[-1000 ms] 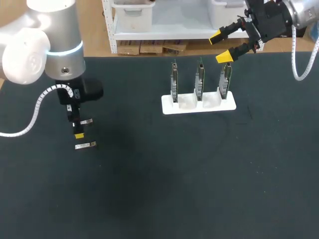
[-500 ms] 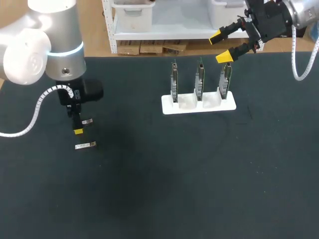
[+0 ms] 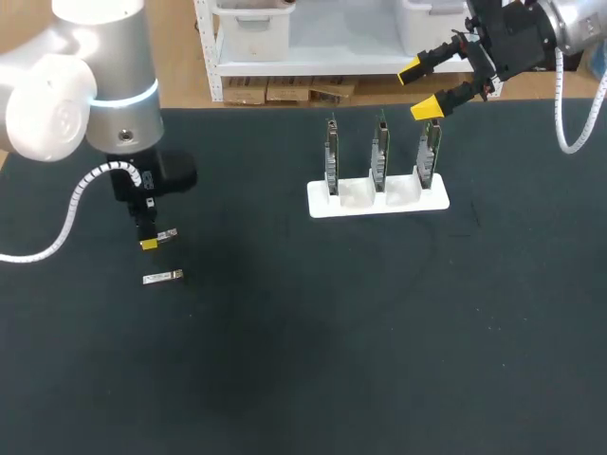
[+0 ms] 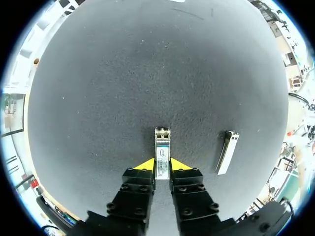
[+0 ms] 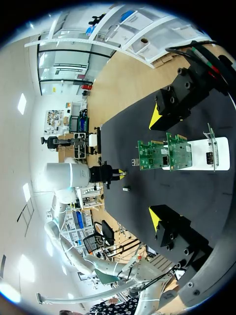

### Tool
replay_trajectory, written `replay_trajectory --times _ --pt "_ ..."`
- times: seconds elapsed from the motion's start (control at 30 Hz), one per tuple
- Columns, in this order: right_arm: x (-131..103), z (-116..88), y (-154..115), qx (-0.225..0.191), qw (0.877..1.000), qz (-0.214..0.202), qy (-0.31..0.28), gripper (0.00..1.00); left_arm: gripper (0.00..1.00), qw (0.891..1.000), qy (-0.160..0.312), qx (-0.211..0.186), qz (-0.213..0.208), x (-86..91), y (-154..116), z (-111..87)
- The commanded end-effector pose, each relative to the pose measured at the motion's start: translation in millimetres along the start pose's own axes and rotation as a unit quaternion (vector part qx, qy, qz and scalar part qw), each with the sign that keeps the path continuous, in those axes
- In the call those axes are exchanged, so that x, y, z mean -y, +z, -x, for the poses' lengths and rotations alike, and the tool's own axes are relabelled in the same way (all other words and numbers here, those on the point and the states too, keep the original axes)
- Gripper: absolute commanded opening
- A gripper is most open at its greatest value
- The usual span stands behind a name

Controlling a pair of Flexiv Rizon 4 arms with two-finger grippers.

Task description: Pick up the optical module with the left hand, and insert it into the network port with the right hand.

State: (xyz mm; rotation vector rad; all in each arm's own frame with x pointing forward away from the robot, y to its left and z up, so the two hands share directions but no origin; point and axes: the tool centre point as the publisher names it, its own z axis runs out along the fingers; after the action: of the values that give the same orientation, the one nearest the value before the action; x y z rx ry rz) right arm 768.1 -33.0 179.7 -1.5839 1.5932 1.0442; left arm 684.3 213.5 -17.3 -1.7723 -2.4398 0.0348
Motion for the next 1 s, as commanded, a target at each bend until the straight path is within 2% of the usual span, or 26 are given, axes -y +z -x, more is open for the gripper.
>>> replay_trajectory --times 0.03,0.13,0.33,0.5,0.63,0.77,0.9,0.97,1.0 --pt "-2 0 0 0.0 1.0 -0.002 0.0 1.0 0.0 1.0 0.006 0.01 0.005 -0.4 -5 3.2" --pt "-2 0 0 0.0 1.0 -0.002 0.0 1.0 0.0 0.999 0.018 0.027 0.014 -0.2 -16 9.6" --pt "-2 0 0 0.0 1.0 -0.002 0.0 1.0 0.0 0.991 0.063 0.113 0.03 -4.8 -44 21.3" --pt "-2 0 0 0.0 1.0 -0.002 0.0 1.0 0.0 0.974 0.113 0.19 0.043 -8.5 -77 38.5" --pt "-2 0 0 0.0 1.0 -0.002 0.0 1.0 0.0 0.957 0.15 0.249 0.024 -17.1 -96 56.5" --pt "-2 0 0 0.0 1.0 -0.002 0.0 1.0 0.0 0.946 0.179 0.27 0.019 -23.2 -113 73.5" --pt "-2 0 0 0.0 1.0 -0.002 0.0 1.0 0.0 0.93 0.189 0.314 -0.009 -31.5 -124 82.3" --pt "-2 0 0 0.0 1.0 -0.002 0.0 1.0 0.0 0.938 0.175 0.299 -0.022 -34.6 -126 88.6" --pt "-2 0 0 0.0 1.0 -0.002 0.0 1.0 0.0 0.938 0.175 0.299 -0.023 -35.0 -127 90.7"
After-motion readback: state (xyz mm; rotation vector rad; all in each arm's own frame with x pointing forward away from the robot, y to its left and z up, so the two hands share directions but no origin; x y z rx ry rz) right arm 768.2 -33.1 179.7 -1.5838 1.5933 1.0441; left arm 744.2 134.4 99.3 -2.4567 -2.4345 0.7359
